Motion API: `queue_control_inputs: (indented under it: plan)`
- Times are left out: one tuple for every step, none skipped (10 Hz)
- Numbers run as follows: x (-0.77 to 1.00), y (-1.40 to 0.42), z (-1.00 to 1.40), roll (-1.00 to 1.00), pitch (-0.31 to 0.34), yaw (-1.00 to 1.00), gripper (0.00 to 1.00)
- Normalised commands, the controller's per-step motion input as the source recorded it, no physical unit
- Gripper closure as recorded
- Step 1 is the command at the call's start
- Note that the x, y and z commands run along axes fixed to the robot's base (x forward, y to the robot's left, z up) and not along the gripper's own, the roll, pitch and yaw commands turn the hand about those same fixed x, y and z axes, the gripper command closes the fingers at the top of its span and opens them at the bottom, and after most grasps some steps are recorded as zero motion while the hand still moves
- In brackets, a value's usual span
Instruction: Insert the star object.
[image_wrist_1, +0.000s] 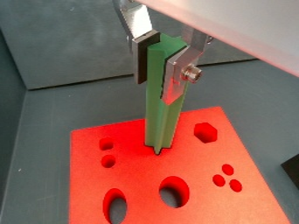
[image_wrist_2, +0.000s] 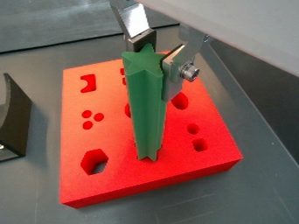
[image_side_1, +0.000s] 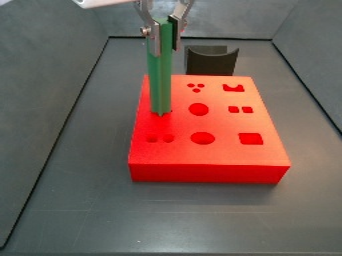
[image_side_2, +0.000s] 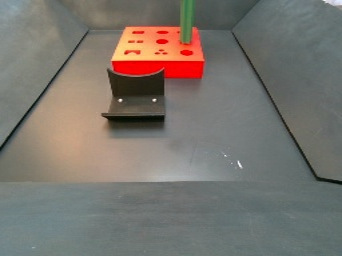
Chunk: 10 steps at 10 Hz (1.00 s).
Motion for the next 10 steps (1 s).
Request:
queue_control_inputs:
  plan:
    - [0.06, 0.00, 0.00, 0.00, 0.000, 0.00, 1.00]
    - [0.01, 0.00, -0.30, -0.06, -0.051, 0.00, 1.00]
    - [0.00, 0.00, -1.00, 0.00, 0.000, -0.07, 1.00]
    - [-0.06, 0.00, -1.00, 0.00, 0.000, -0.01, 1.00]
    - [-0.05, 0.00, -1.00, 0.00, 0.000, 0.00, 1.00]
    - [0.00, 0.00, -1.00, 0.00, -0.004, -0.03, 1.00]
    - [0.00, -0.01, -1.00, 0.00, -0.020, -0.05, 1.00]
    - [-0.01, 0.00, -1.00, 0.00, -0.013, -0.06, 1.00]
    - [-0.06, 0.00, -1.00, 0.00, 0.000, -0.06, 1.00]
    - [-0.07, 0.00, -1.00, 0.00, 0.000, -0.06, 1.00]
